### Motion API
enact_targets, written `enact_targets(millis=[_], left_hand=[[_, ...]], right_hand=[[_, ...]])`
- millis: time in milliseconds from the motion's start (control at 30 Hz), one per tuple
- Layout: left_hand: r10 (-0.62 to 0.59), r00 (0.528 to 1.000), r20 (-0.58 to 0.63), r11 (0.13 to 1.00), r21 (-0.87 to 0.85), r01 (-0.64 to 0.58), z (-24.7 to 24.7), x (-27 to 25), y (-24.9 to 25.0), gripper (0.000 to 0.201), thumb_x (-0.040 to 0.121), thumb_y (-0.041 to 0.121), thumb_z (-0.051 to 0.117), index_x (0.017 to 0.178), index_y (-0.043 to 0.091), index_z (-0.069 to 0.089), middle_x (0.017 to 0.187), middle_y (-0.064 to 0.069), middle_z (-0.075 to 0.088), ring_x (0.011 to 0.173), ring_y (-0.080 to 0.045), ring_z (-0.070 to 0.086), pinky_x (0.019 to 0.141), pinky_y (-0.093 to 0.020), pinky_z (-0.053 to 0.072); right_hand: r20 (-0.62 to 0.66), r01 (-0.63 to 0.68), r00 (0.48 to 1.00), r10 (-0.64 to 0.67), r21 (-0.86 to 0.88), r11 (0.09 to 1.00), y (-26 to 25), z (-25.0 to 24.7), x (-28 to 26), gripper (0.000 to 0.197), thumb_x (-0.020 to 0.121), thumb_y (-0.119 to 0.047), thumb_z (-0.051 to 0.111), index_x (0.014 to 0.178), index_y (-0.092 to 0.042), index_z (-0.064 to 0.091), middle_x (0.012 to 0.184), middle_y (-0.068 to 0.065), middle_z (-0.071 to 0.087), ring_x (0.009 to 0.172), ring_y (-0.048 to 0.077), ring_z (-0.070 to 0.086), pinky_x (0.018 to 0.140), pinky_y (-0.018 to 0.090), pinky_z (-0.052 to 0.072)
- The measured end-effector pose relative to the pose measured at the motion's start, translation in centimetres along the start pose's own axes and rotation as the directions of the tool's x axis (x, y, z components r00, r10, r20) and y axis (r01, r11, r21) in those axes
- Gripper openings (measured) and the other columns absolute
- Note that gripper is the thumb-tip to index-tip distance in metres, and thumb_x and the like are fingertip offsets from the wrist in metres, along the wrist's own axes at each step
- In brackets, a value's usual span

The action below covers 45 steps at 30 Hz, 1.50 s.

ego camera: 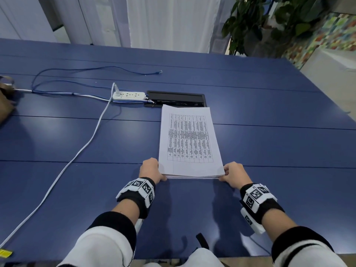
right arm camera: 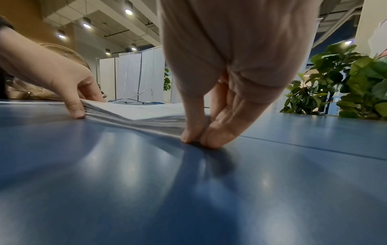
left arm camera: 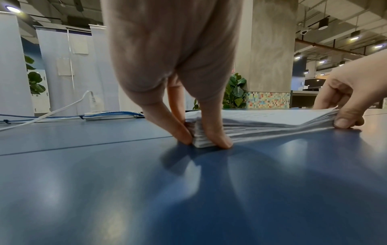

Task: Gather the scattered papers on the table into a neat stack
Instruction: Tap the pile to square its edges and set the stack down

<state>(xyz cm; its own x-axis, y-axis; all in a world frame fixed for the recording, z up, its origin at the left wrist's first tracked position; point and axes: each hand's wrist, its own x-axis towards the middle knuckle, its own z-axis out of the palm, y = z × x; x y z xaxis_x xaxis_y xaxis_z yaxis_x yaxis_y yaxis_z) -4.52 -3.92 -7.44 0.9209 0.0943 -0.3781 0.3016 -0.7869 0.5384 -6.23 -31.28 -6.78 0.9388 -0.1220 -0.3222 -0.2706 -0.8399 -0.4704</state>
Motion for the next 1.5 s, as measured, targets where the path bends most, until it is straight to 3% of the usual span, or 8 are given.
enact_targets(millis=[200, 300, 533, 700, 867, 1033, 1233, 1500], left_hand=[[0.01, 1.0, -0.008, 1.0, -0.026, -0.01, 0.1, 0.1, -0.1, 0.033, 0.061, 0.012, 0.08, 0.087, 0.0, 0.065, 0.091, -0.011, 0.068, 0.083, -0.028, 0.063, 0.067, -0.028, 0.047], [0.017, 0.999, 0.042, 1.0, 0.018, -0.018, -0.3, 0.2, 0.2, 0.022, 0.064, 0.005, 0.074, 0.083, 0.001, 0.064, 0.089, -0.011, 0.067, 0.084, -0.029, 0.064, 0.069, -0.029, 0.05], [-0.023, 0.995, 0.097, 1.0, -0.005, 0.023, -2.2, 1.3, 0.7, 0.018, 0.082, -0.001, 0.044, 0.066, 0.004, 0.05, 0.068, -0.008, 0.05, 0.077, -0.032, 0.048, 0.068, -0.026, 0.036], [-0.064, 0.995, 0.072, 0.979, -0.19, 0.077, -1.3, 2.1, 1.5, 0.036, 0.091, 0.002, 0.037, 0.058, 0.015, 0.034, 0.091, -0.015, 0.048, 0.083, -0.028, 0.046, 0.089, -0.037, 0.051], [-0.115, 0.992, 0.059, 0.941, -0.313, 0.128, -1.0, 1.9, 1.7, 0.036, 0.092, 0.004, 0.036, 0.058, 0.016, 0.035, 0.092, -0.015, 0.048, 0.083, -0.027, 0.048, 0.091, -0.042, 0.052], [-0.131, 0.987, 0.097, 0.908, -0.388, 0.158, -1.0, 1.7, 1.4, 0.033, 0.093, 0.01, 0.04, 0.061, 0.015, 0.042, 0.089, -0.015, 0.053, 0.079, -0.028, 0.052, 0.086, -0.042, 0.054], [-0.152, 0.979, 0.133, 0.856, -0.478, 0.198, -0.6, 2.7, 0.5, 0.029, 0.08, 0.027, 0.043, 0.057, 0.008, 0.04, 0.06, -0.009, 0.043, 0.074, -0.027, 0.045, 0.078, -0.039, 0.048], [-0.14, 0.976, 0.164, 0.848, -0.489, 0.204, 0.7, 4.2, 0.1, 0.045, 0.075, 0.038, 0.037, 0.079, -0.004, 0.053, 0.084, -0.027, 0.057, 0.091, -0.041, 0.06, 0.091, -0.051, 0.05]], right_hand=[[-0.036, 0.011, 0.999, -0.008, 0.067, 0.998, 0.4, 0.0, -0.3, 0.015, 0.073, -0.004, 0.069, 0.087, -0.009, 0.073, 0.086, 0.008, 0.073, 0.087, 0.023, 0.066, 0.078, 0.027, 0.05], [0.067, 0.008, 0.998, -0.014, 0.088, 0.996, 0.5, -0.6, -0.3, 0.024, 0.074, 0.005, 0.059, 0.086, -0.012, 0.072, 0.078, 0.004, 0.071, 0.074, 0.015, 0.061, 0.058, 0.011, 0.044], [0.04, -0.192, 0.98, 0.197, 0.478, 0.857, 0.6, -1.2, 1.6, 0.025, 0.087, 0.008, 0.036, 0.09, 0.01, 0.061, 0.066, 0.011, 0.046, 0.057, 0.02, 0.039, 0.05, 0.025, 0.037], [0.006, -0.15, 0.988, 0.153, 0.24, 0.959, 0.7, 0.1, 1.9, 0.025, 0.081, -0.007, 0.052, 0.056, -0.009, 0.047, 0.061, 0.011, 0.039, 0.063, 0.019, 0.036, 0.061, 0.027, 0.035], [-0.091, -0.135, 0.984, 0.152, 0.169, 0.976, 0.9, 1.0, 1.7, 0.016, 0.076, -0.001, 0.051, 0.072, 0.014, 0.057, 0.063, 0.006, 0.035, 0.065, 0.017, 0.031, 0.059, 0.024, 0.029], [-0.063, -0.145, 0.984, 0.165, 0.251, 0.957, 1.3, 0.9, 2.2, 0.032, 0.079, -0.004, 0.049, 0.049, -0.013, 0.046, 0.056, 0.007, 0.036, 0.061, 0.019, 0.032, 0.055, 0.026, 0.031], [-0.062, -0.217, 0.963, 0.263, 0.405, 0.888, 1.1, 1.0, 2.9, 0.046, 0.083, -0.009, 0.046, 0.039, -0.017, 0.035, 0.043, 0.004, 0.042, 0.05, 0.023, 0.041, 0.061, 0.035, 0.041], [-0.1, -0.217, 0.959, 0.266, 0.347, 0.912, 0.5, 1.4, 2.9, 0.038, 0.084, -0.008, 0.044, 0.048, -0.012, 0.034, 0.05, 0.008, 0.044, 0.058, 0.025, 0.046, 0.062, 0.03, 0.041]])
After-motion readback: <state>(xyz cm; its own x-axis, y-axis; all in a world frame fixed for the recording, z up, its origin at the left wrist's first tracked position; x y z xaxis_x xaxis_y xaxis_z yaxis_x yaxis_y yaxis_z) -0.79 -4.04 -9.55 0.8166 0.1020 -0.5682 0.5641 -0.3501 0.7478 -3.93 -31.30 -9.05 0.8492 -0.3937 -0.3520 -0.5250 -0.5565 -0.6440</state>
